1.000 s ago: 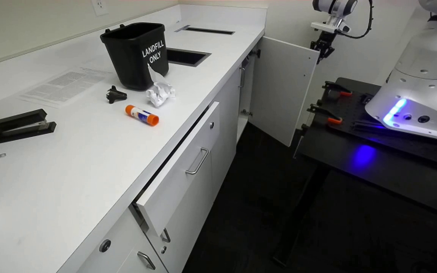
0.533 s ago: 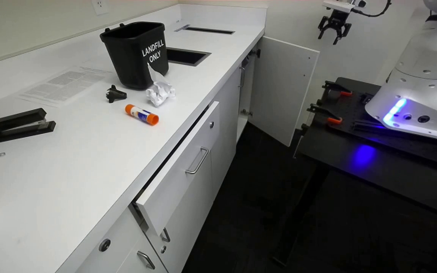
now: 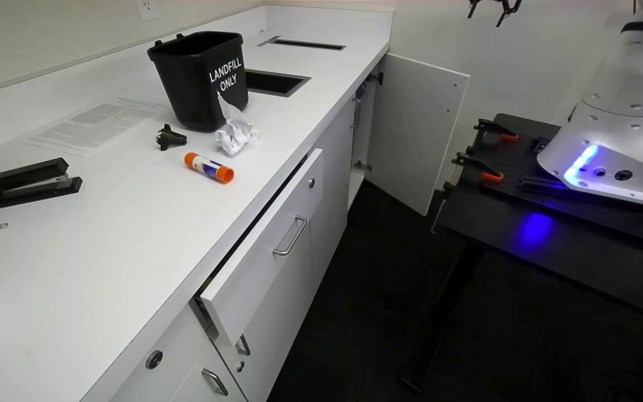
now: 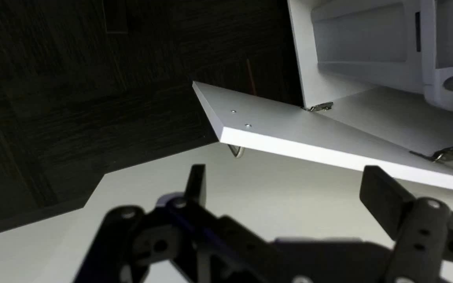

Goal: Open the door of the cabinet on the far right

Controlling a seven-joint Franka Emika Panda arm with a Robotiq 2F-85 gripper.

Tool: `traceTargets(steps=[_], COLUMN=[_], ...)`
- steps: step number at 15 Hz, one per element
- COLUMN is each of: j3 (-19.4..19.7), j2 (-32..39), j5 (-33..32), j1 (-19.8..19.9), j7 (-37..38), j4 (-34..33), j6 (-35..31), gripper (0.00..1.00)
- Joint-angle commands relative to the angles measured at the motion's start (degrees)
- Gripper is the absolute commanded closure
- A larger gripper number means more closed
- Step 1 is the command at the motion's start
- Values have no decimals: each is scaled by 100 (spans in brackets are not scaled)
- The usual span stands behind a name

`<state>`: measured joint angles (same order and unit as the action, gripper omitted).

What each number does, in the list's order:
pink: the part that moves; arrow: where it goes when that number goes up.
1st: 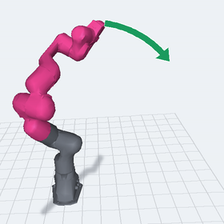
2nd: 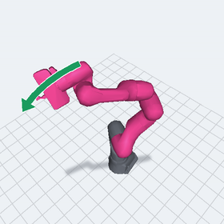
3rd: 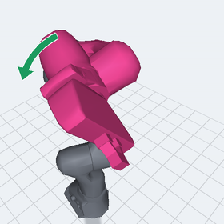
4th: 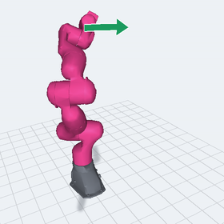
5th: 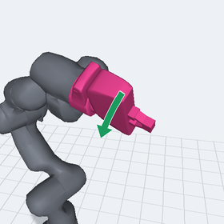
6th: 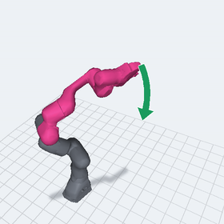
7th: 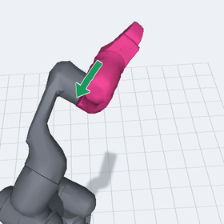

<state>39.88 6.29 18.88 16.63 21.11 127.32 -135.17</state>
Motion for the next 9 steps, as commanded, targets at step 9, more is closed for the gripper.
traceTargets(steps=[9], j3=[-974], j2=[-1138], j5=[-1001], j1=[329], j7=[548], j4=[418], j6=[14], gripper=[0])
